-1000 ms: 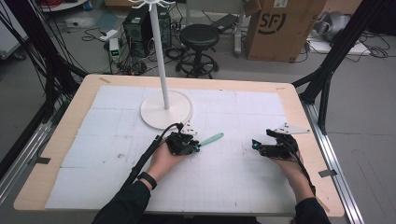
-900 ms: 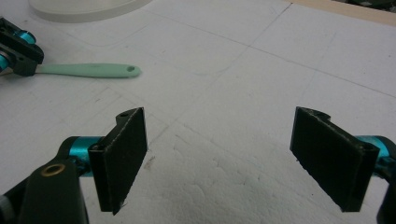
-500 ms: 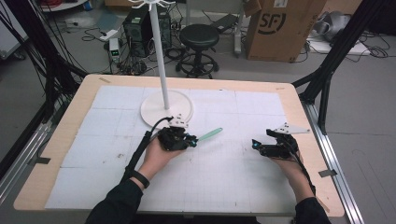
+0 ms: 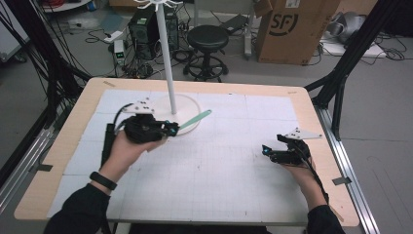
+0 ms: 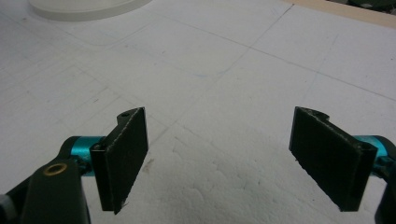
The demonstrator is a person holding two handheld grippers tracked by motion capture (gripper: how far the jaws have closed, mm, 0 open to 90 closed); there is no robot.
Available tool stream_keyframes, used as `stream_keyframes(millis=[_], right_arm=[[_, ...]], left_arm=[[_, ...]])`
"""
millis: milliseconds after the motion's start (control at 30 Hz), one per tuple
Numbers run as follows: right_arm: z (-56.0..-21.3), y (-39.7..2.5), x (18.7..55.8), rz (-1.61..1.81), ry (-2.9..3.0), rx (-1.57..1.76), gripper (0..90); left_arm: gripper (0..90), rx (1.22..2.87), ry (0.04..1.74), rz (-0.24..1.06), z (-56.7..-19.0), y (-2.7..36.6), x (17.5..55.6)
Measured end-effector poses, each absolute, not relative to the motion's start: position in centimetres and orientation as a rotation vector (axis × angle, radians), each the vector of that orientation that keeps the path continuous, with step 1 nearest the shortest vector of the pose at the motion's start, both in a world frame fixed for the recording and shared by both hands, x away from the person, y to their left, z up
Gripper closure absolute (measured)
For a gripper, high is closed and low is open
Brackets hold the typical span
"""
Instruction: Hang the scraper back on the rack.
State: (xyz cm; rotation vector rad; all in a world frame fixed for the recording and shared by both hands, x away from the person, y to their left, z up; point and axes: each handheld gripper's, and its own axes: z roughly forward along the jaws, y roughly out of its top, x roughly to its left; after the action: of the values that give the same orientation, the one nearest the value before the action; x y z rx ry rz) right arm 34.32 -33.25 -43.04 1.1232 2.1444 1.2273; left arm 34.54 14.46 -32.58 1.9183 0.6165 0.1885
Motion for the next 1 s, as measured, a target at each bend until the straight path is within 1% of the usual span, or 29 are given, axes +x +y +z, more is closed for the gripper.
stream_keyframes(millis=[133, 233, 267, 300, 400, 533, 700, 867, 1000], right_arm=[[-42.9, -33.3, 34.6, 1.229, 2.136, 1.127, 18.7], [-42.8, -33.3, 34.9, 1.229, 2.133, 1.125, 18.8], [-42.8, -33.3, 35.2, 1.228, 2.127, 1.128, 18.8], [-42.8, -33.3, 35.2, 1.228, 2.127, 1.128, 18.8], [-42.7, -33.4, 35.6, 1.224, 2.123, 1.133, 18.8], [-42.7, -33.5, 35.7, 1.229, 2.122, 1.139, 19.0], [-42.8, -33.5, 35.9, 1.225, 2.126, 1.142, 19.1], [-42.7, -33.4, 35.7, 1.225, 2.134, 1.132, 19.1], [-42.7, -33.4, 35.7, 1.229, 2.135, 1.128, 19.1]], left_arm=[[80.8, 1.865, 0.624, 0.203, -29.2, 17.8, 35.0], [80.8, 1.859, 0.617, 0.245, -26.5, 19.8, 35.3], [80.8, 1.855, 0.602, 0.257, -24.9, 20.9, 35.5], [80.8, 1.855, 0.602, 0.257, -24.9, 20.9, 35.5], [80.8, 1.833, 0.587, 0.265, -21.9, 22.6, 35.8], [80.8, 1.817, 0.58, 0.286, -18.8, 24.5, 36.3], [80.8, 1.796, 0.576, 0.304, -16.4, 26.0, 36.9], [80.7, 1.777, 0.57, 0.321, -14.9, 27.0, 37.2], [80.7, 1.752, 0.57, 0.31, -13.9, 27.8, 37.6]])
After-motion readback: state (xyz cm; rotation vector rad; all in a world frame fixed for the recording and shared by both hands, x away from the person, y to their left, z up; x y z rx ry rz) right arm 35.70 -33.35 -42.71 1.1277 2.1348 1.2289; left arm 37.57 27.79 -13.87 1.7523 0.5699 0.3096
